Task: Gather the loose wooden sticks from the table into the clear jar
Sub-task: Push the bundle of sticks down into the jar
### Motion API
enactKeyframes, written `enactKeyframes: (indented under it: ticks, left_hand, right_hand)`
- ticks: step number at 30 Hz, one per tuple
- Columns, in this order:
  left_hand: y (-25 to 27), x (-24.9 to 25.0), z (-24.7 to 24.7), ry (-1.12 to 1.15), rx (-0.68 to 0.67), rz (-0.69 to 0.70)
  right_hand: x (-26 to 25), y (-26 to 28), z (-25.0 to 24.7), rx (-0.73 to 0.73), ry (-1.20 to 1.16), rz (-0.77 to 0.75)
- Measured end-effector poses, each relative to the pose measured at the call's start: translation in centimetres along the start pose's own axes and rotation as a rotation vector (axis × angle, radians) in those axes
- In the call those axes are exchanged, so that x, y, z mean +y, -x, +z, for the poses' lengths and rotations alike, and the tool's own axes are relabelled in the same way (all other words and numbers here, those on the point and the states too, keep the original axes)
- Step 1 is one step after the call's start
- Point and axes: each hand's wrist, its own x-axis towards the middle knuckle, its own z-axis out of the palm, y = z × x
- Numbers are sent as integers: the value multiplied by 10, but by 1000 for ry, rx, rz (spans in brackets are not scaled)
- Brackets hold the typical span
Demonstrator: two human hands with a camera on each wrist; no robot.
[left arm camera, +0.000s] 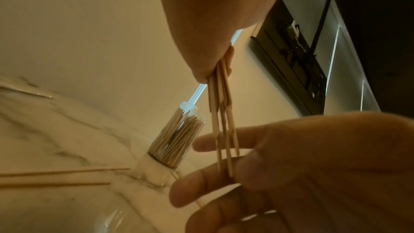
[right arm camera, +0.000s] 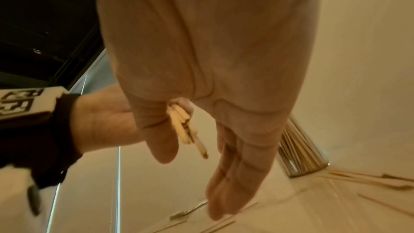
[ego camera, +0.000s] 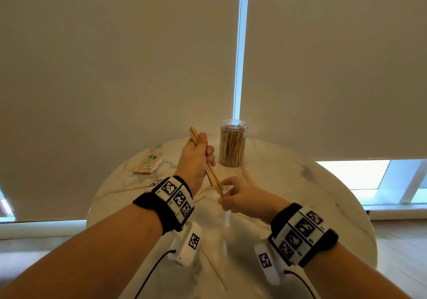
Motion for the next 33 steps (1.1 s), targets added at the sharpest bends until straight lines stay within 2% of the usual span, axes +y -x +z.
enactKeyframes:
  ticks: [2,7,12,16,20,23,29,31,33]
  left_hand:
    - [2,0,5,70,0,-18]
    - [9,-7,12,38,-86,-56]
    - [15,-9,14,-53,-155,-93]
    - [12,-3,13,-119,-217,-76]
    - [-6,22,9,-2,-21,-87]
    - [-7,23,11,-110,-68,-158]
    - [-4,8,18,-272,-129,-142]
    - [-6,3,20,-385,-66,-77]
    - [-9,0,22,-519,45,69]
  right_hand:
    - [-2,-1,5,-13,-107,-15]
    - [-16,-7,10,106,-266,-128]
    - [-23,-5,11,286,-91,-251]
    - [-16,-9,2,423,199,-195]
    - [-15,-6,-7,396,373,-131]
    - [-16,-5,-7,379,404,-112]
    - [-9,-5,-8,414,356,-26]
    - [-8,-5,-10,446,388,5]
    - [-9,-7,-13,461,427,37]
